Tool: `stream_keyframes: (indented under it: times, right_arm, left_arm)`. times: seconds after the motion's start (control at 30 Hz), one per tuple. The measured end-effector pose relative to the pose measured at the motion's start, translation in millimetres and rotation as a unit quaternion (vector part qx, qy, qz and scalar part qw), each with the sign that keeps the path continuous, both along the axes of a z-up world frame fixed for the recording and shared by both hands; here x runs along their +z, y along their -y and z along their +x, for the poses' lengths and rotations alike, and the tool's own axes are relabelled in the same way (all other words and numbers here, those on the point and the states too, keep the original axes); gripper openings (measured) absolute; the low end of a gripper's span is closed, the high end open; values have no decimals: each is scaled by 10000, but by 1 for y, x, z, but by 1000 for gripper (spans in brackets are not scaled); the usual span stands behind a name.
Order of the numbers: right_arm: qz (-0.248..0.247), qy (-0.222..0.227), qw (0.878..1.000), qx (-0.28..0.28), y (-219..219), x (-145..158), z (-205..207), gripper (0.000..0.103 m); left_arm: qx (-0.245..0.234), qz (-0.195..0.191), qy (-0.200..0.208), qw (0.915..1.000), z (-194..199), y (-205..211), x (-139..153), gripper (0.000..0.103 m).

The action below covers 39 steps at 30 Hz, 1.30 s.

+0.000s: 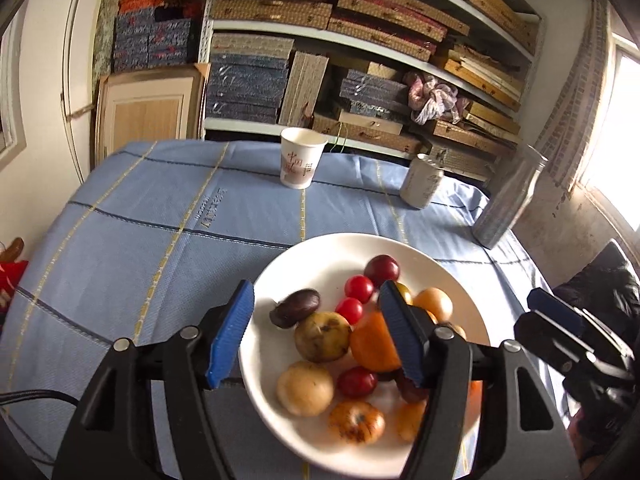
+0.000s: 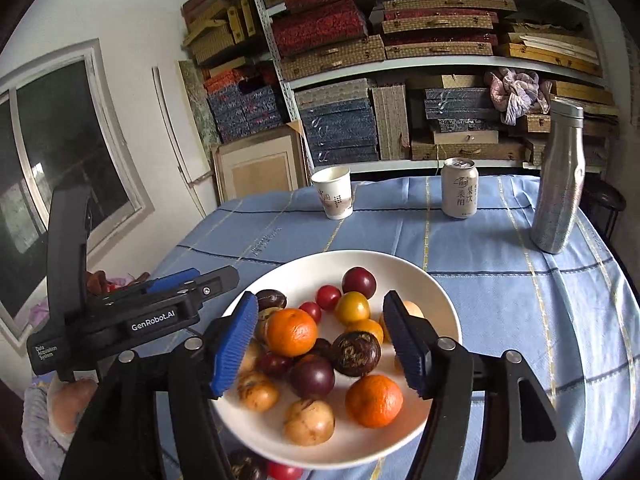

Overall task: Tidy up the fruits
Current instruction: 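Grasp the last dark brown fruit with the left tool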

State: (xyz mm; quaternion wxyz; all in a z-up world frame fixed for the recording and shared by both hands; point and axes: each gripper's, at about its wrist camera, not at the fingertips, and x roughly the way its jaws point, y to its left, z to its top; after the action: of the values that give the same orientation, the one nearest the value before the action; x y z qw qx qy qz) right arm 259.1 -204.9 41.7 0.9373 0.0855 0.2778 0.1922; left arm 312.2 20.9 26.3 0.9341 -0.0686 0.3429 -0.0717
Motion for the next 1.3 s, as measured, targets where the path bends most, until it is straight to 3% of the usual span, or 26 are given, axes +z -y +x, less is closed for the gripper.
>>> stream_keyframes:
  times: [0.1, 0.3, 0.37, 0.4, 0.53, 0.67, 0.93, 1.1, 1.17, 1.23, 1.3]
  right_arm:
    - [129, -2, 9999, -78, 13, -2, -22, 71]
    - [662, -328, 9967, -323, 50, -30, -53, 78]
    - [798, -410, 9951, -426, 62, -40, -61, 80]
    - [819, -435, 9945, -481, 66, -43, -63, 81]
    - [1109, -527, 9898, -724, 84, -51, -69, 87]
    - [1282, -505, 9874, -783, 92, -51, -70, 88]
    - [1202, -541, 9887, -718, 91, -52, -70, 88]
    - [1183, -606, 9886, -713, 86, -53, -68, 89]
    - [1177, -608, 9886, -710, 86, -54, -69, 89]
    - [1173, -613, 9887, -697, 85, -54, -69, 89]
    - [1118, -636, 9898, -619, 82, -54, -68, 89]
  left_arm:
    - [-71, 157, 127, 9998, -29, 5, 2, 76]
    - [-319, 413, 35, 9986, -89, 15, -24, 78]
    - [-448, 486, 83, 9978, -109, 20, -30, 84]
    - [-534, 595, 80, 9968, -117, 25, -35, 88]
    - [-727, 1171, -30, 9905, -137, 42, -56, 89]
    - [-905, 1485, -198, 9846, -141, 55, -69, 89]
    - [-1087, 1495, -746, 9799, -122, 62, -87, 89]
    - [-815, 1534, -927, 9804, -107, 52, -92, 90]
    - [-471, 1720, -834, 9804, -105, 37, -89, 90]
    - [-207, 1595, -761, 9840, -105, 19, -83, 90]
    - [-94, 1146, -795, 9902, -105, -2, -80, 90]
